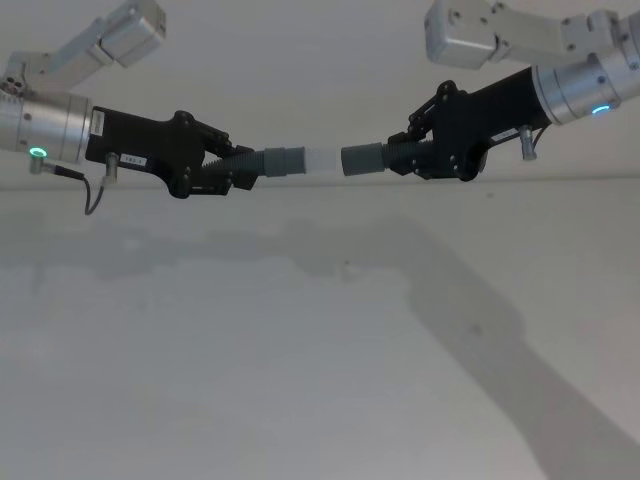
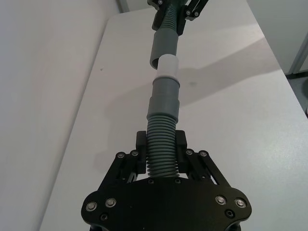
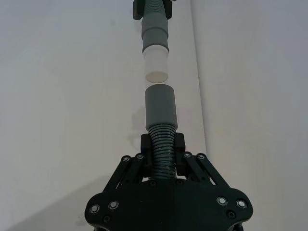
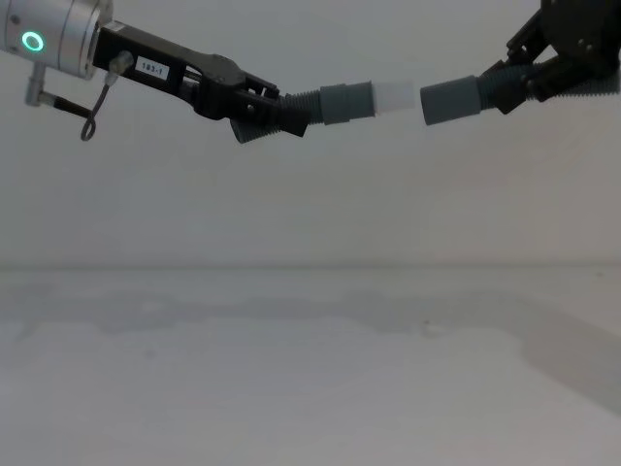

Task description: Use both hands to pick up one end of the pipe from the table, align the ends, and insert them.

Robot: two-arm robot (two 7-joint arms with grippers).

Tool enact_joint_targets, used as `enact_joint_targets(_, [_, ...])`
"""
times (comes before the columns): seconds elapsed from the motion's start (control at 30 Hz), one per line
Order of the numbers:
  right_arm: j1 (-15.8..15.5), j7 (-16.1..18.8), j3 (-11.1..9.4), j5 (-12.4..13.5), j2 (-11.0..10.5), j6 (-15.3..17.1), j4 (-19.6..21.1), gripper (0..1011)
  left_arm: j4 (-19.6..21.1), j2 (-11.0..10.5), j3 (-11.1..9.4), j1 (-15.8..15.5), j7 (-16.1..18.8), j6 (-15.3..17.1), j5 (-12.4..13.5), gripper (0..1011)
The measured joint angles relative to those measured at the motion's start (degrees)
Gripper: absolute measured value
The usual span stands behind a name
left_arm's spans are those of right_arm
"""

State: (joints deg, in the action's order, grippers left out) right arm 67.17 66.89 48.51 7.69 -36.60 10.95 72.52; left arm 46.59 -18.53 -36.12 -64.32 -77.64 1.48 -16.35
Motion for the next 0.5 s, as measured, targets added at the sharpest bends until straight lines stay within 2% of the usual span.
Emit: enact_joint_targets(0.5, [0.19,-0.31,0.20,1.06,-0.49,0.79,0.78,244,-0.01,-0.03,0.01,0.00,0.00,0.00,0.00,313])
